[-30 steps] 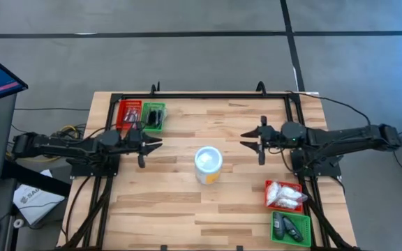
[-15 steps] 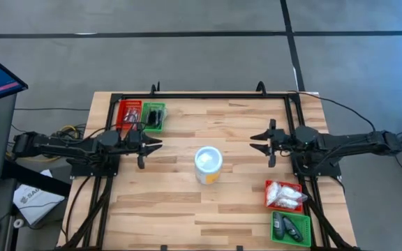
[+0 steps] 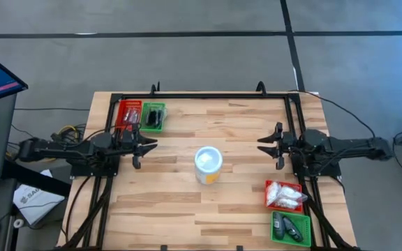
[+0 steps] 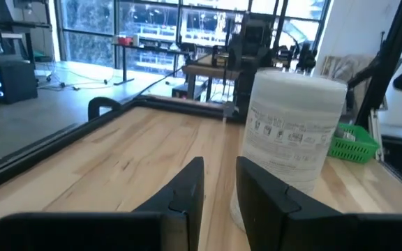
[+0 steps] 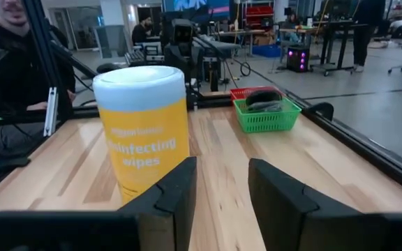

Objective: Pick & Place Travel size toiletries
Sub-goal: Return to Home Position

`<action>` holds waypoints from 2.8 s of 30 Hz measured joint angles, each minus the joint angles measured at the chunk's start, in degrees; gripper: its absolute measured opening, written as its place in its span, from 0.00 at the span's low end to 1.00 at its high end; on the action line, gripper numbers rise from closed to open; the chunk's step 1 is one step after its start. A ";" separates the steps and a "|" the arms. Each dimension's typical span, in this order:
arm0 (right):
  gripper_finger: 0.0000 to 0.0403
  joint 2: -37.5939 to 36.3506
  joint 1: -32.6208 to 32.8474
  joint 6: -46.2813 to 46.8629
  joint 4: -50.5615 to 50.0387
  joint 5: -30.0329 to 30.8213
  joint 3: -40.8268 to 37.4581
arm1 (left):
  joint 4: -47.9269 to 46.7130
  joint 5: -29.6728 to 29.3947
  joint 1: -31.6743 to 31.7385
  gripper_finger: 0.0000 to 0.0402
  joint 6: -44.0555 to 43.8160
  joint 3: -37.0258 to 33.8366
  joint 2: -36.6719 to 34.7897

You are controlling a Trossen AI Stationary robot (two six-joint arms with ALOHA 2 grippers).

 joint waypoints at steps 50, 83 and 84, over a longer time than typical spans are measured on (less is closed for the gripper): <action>0.31 -10.82 -0.20 8.59 -14.77 0.24 -2.75 | -2.77 -3.04 0.00 0.19 -0.28 -0.34 -0.76; 0.31 -10.82 -0.20 8.57 -14.79 0.17 -2.75 | -2.04 -3.03 -0.01 0.19 -0.26 -0.36 -0.76; 0.31 -10.82 -0.20 8.57 -14.77 0.17 -2.75 | -2.01 -3.04 0.00 0.19 -0.26 -0.36 -0.76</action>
